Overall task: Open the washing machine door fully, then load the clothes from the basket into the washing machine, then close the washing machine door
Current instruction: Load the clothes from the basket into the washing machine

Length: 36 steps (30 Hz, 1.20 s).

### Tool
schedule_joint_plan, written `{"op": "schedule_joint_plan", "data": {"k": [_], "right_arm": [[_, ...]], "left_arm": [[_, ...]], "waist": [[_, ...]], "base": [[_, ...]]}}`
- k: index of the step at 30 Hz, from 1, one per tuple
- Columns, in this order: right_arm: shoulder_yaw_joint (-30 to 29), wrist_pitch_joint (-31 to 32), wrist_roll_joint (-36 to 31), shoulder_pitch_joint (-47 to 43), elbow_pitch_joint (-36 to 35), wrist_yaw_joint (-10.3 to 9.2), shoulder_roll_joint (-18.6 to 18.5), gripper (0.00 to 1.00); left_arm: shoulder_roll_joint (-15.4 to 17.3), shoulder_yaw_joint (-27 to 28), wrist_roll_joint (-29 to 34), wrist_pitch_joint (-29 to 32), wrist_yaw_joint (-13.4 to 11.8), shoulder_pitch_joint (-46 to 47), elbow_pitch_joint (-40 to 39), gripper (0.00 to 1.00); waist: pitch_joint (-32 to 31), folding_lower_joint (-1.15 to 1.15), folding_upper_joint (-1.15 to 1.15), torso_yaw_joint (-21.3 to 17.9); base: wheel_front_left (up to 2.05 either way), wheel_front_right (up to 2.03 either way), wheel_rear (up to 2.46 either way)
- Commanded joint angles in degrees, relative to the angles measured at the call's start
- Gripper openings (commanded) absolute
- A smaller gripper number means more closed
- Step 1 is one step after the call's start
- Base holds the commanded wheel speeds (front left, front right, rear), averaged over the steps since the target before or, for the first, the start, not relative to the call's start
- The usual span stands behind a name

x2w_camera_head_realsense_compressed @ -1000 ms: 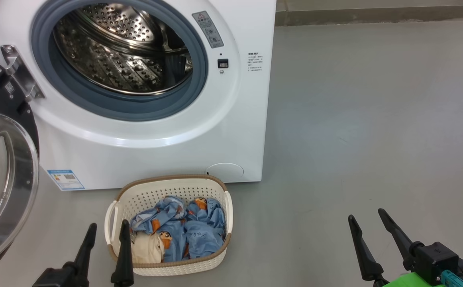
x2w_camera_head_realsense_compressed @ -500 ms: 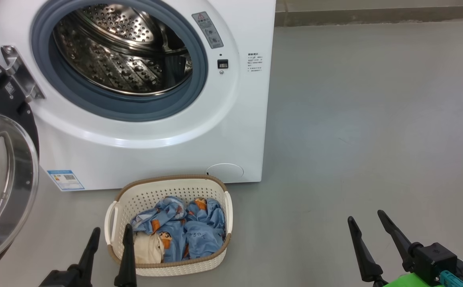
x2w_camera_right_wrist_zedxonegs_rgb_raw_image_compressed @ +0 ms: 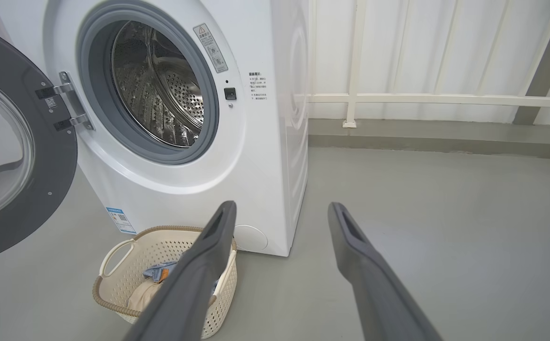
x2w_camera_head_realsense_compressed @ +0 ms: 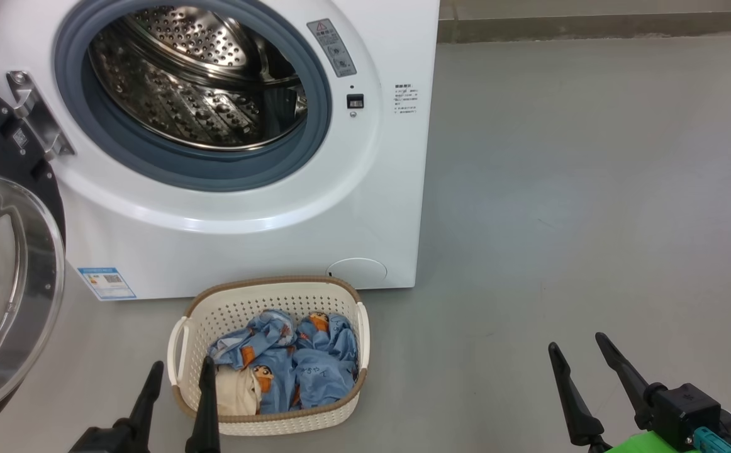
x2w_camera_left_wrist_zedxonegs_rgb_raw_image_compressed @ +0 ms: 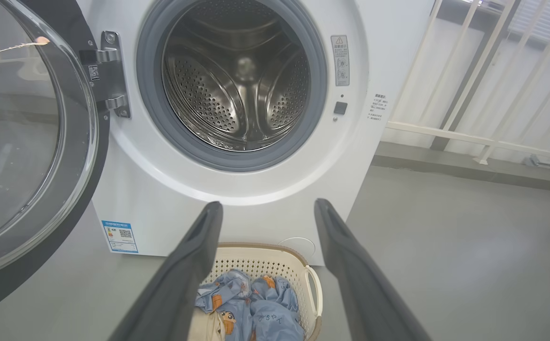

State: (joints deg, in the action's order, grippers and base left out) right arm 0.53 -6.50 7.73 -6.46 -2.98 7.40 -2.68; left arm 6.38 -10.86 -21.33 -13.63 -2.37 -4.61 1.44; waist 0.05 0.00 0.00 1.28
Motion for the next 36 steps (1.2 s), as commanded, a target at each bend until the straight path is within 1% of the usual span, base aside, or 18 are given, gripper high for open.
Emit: {"op": "schedule_joint_plan", "data": {"k": [1, 12, 22, 25, 27, 28, 36], "right_arm": [[1.4, -0.4, 0.3, 1.1, -1.3, 0.09, -0.2, 1.0], [1.2, -0.3, 0.2, 1.4, -1.3, 0.09, -0.2, 1.0], [1.2, -0.4, 0.3, 1.4, -1.3, 0.09, -0.2, 1.0], [1.3, -0.4, 0.2, 1.4, -1.3, 0.09, -0.2, 1.0], [1.4, -0.4, 0.1, 1.4, -1.3, 0.09, -0.2, 1.0], [1.4, -0.4, 0.1, 1.5, -1.3, 0.09, -0.2, 1.0], [1.3, -0.5, 0.2, 1.5, -1.1, 0.09, -0.2, 1.0]], "left_arm": [[0.7, 1.6, 0.6, -0.5, -0.4, 1.6, -1.1, 1.0], [1.2, 1.2, 0.9, -0.3, -1.1, 2.0, -0.5, 1.0], [1.0, 1.0, 0.4, -0.5, -1.1, 2.2, -0.7, 1.0], [0.4, 1.4, -1.5, -0.4, -0.7, 2.1, -0.8, 1.0], [-0.2, 1.7, -4.3, 0.3, 0.4, 2.0, -1.3, 1.0], [-0.2, 1.9, -4.9, 0.4, 0.6, 2.0, -1.6, 1.0], [0.2, 1.9, -5.0, 0.5, 0.4, 2.1, -2.4, 1.0]], "waist": [[0.0, 0.0, 0.0, 0.0], [0.4, 0.0, 0.0, 0.2], [0.7, 0.0, 0.0, 0.4], [0.8, 0.0, 0.0, 0.5], [1.0, 0.0, 0.0, 0.5], [1.1, 0.0, 0.0, 0.5], [1.4, 0.0, 0.0, 0.7]], "base": [[0.0, 0.0, 0.0], [0.0, 0.0, 0.0], [0.0, 0.0, 0.0], [0.0, 0.0, 0.0], [0.11, -0.11, 0.0], [0.31, -0.31, 0.0], [0.81, -0.81, 0.0]]}}
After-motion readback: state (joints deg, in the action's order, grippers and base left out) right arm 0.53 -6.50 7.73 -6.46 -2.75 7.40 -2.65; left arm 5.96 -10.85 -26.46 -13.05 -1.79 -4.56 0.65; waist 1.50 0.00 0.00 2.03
